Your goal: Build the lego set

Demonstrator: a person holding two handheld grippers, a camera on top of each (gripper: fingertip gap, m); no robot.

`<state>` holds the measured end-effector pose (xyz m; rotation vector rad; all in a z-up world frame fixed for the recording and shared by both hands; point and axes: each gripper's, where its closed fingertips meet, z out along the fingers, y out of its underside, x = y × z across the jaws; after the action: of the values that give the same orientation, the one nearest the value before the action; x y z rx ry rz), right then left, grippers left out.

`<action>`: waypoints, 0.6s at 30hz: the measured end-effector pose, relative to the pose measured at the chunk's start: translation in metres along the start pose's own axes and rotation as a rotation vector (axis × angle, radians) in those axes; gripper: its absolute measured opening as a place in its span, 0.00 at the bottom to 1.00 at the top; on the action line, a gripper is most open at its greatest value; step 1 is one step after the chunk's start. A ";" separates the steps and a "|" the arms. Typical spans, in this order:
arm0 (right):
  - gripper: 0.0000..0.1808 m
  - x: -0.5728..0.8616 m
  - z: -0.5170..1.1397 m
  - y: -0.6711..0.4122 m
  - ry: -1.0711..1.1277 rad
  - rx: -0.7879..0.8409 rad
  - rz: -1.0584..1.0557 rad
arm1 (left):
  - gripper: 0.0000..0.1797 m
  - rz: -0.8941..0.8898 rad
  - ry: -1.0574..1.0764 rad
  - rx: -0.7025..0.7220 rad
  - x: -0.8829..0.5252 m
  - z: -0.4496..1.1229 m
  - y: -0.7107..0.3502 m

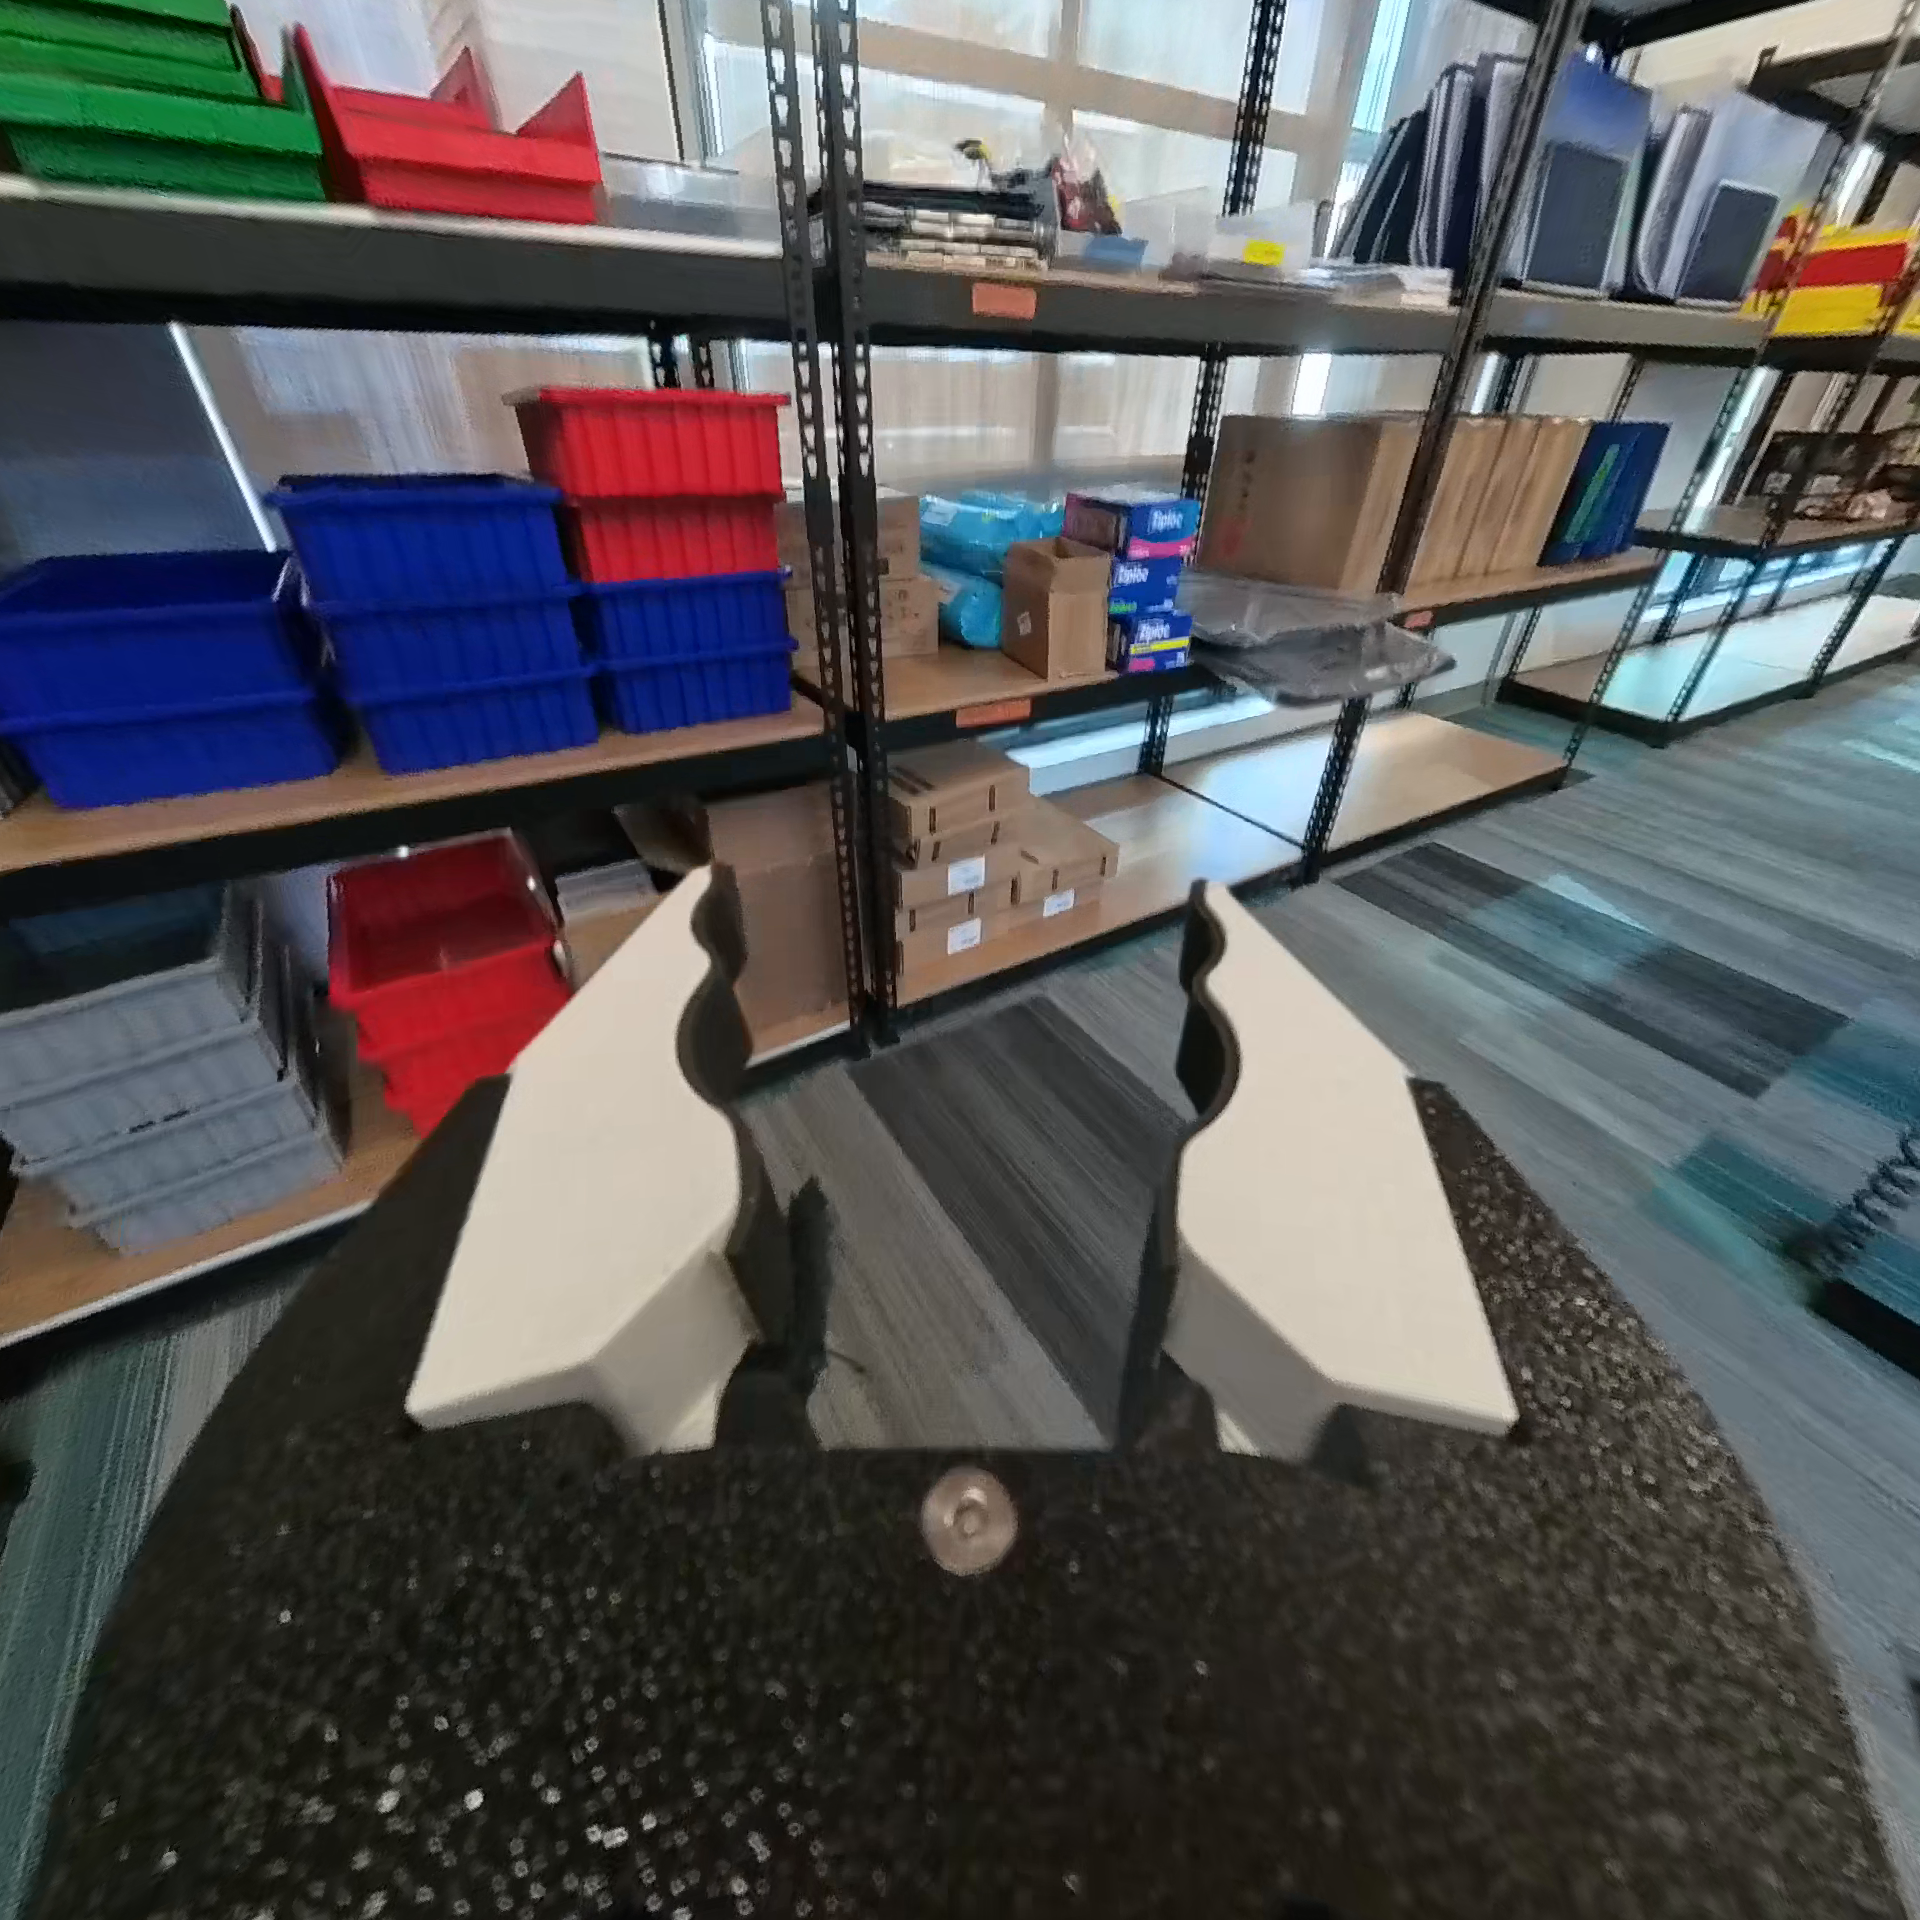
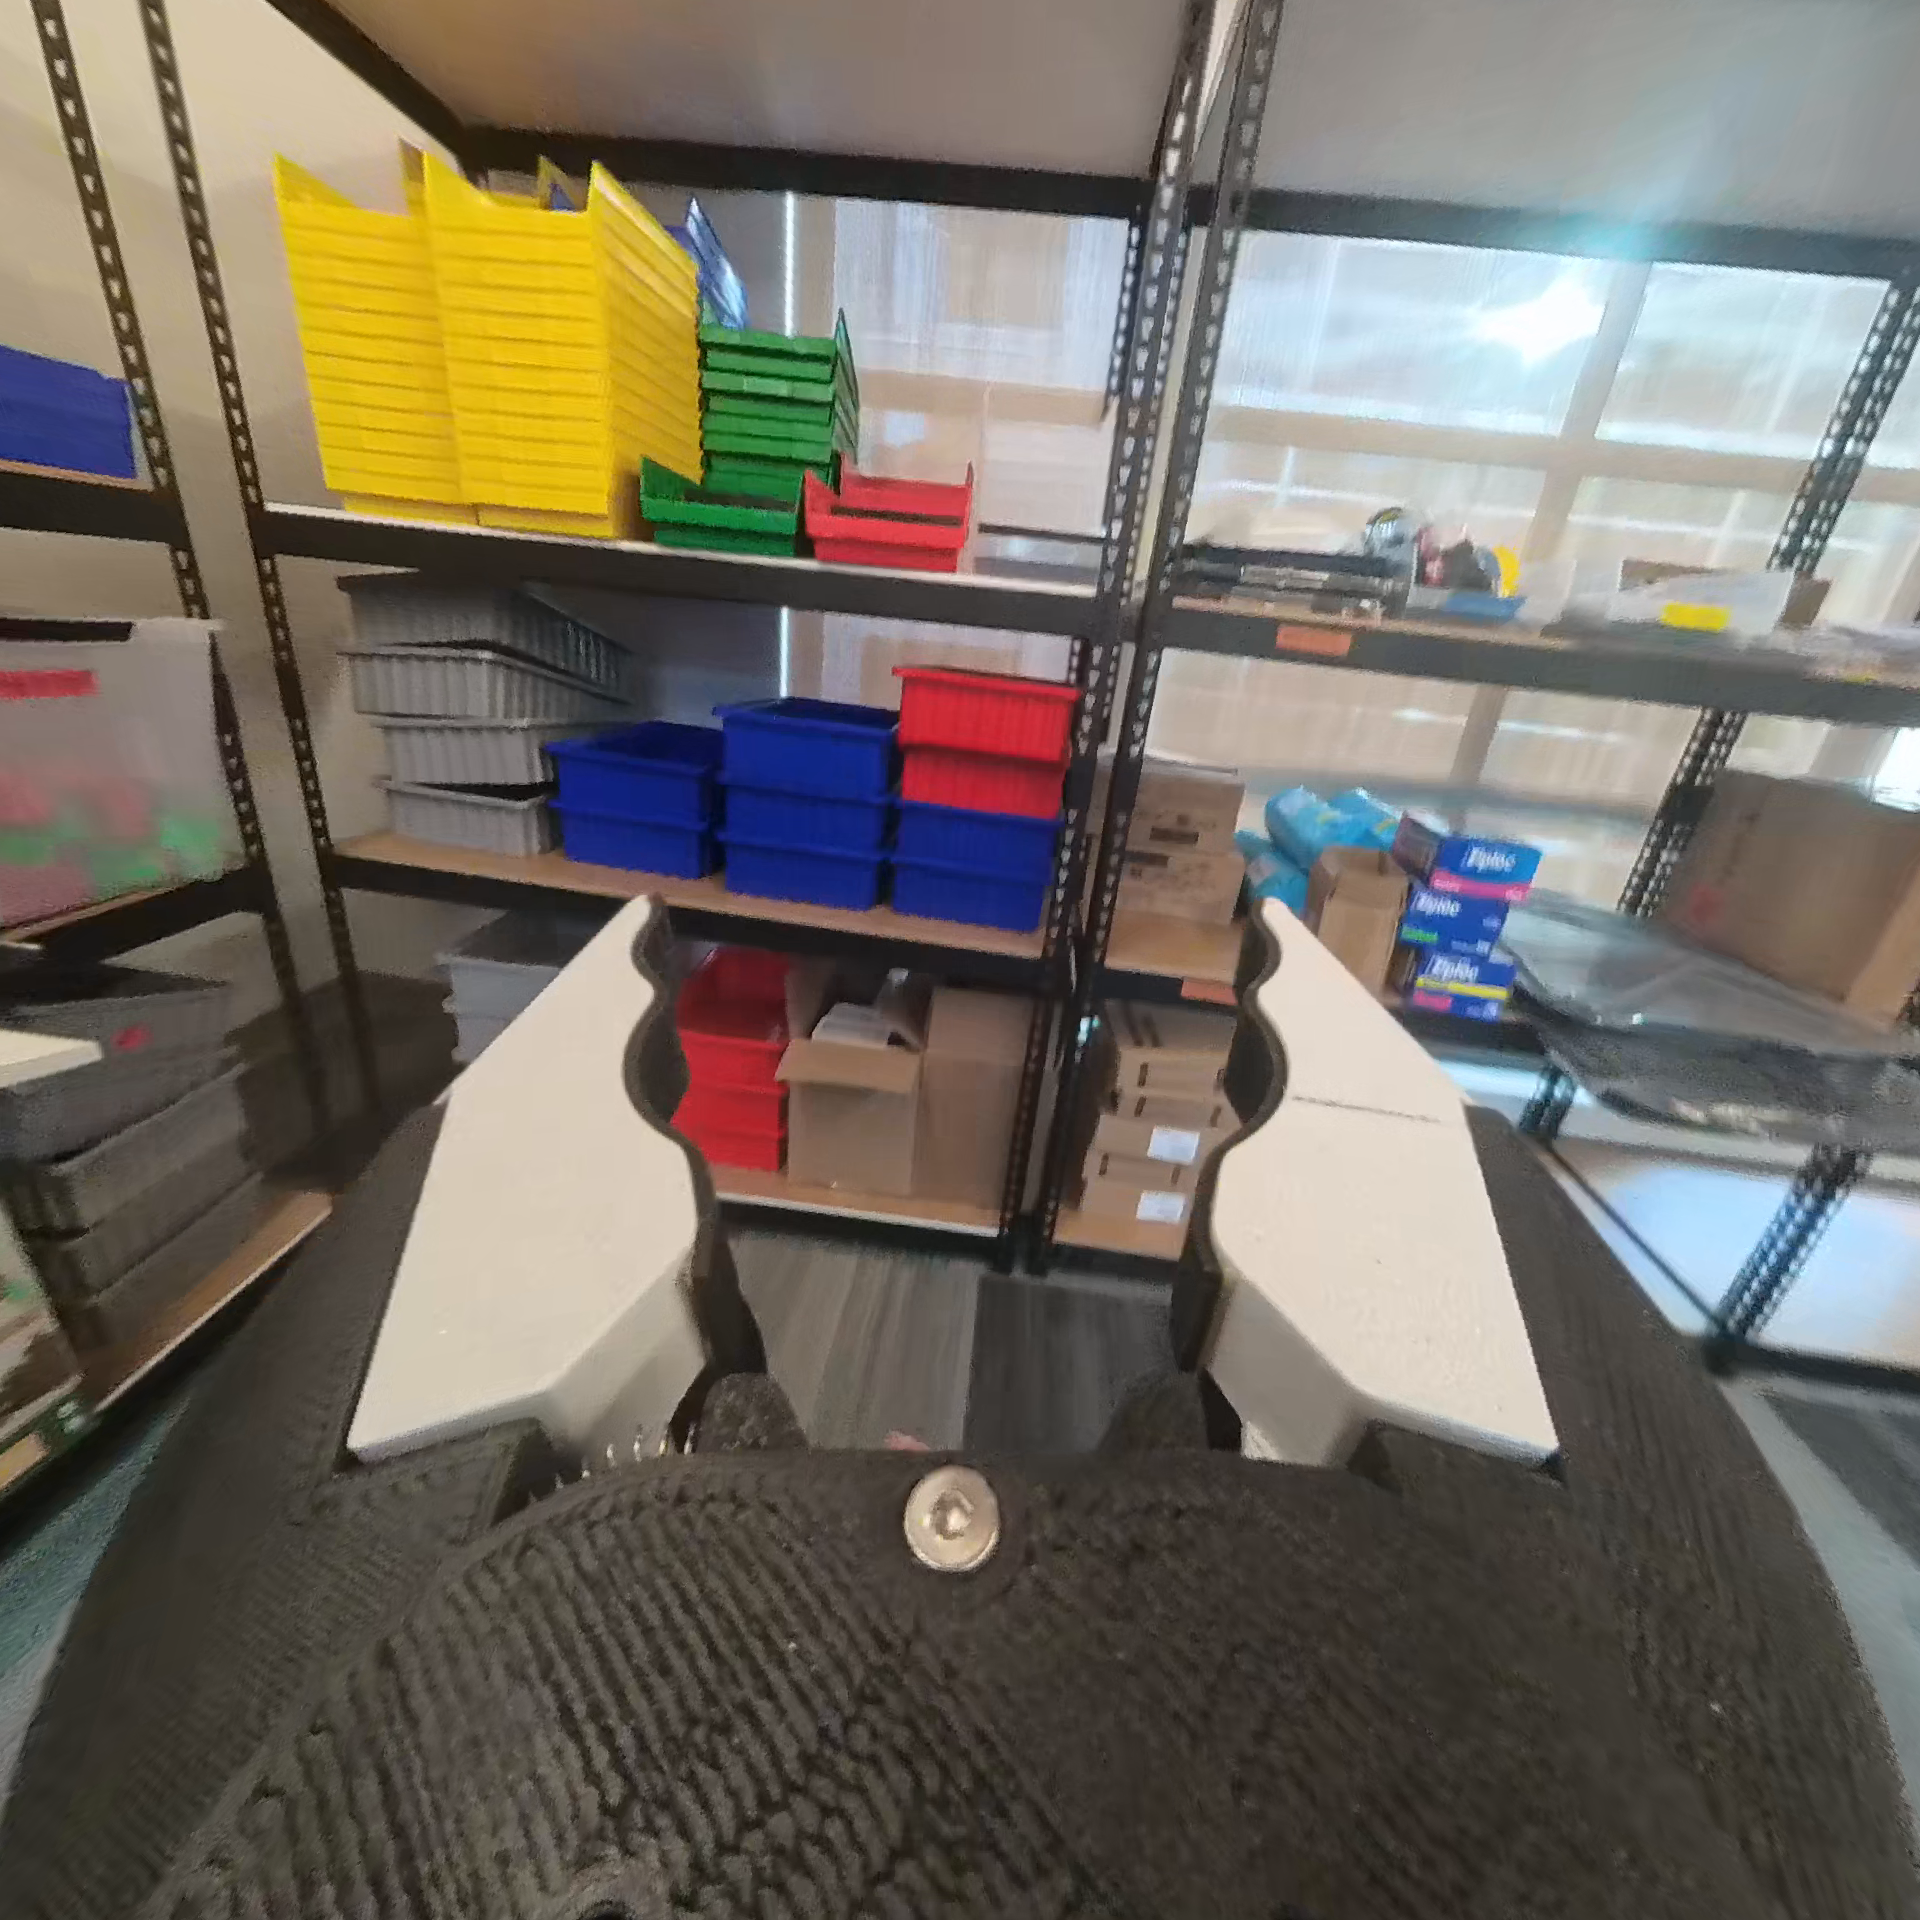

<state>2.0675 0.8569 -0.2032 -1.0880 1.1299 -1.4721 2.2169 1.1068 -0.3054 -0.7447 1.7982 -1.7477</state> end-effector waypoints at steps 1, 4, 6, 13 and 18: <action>0.59 0.015 0.021 -0.004 -0.007 0.014 -0.014 | 0.46 0.006 0.002 0.016 -0.001 0.025 -0.009; 0.59 0.059 0.071 0.000 0.004 0.017 -0.052 | 0.46 0.031 0.010 0.045 -0.001 0.096 -0.026; 0.58 0.085 0.101 0.012 0.022 0.003 -0.035 | 0.46 0.012 0.034 0.043 0.005 0.140 -0.031; 0.58 0.164 0.202 0.070 0.075 -0.044 -0.055 | 0.46 0.076 0.135 0.003 0.025 0.285 -0.011; 0.58 0.235 0.292 0.111 0.111 -0.077 -0.010 | 0.47 0.069 0.150 -0.021 0.021 0.416 0.004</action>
<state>2.3347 0.5732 -0.2378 -1.0762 1.2701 -1.5230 2.4934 0.7952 -0.3232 -0.5654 1.9194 -1.7834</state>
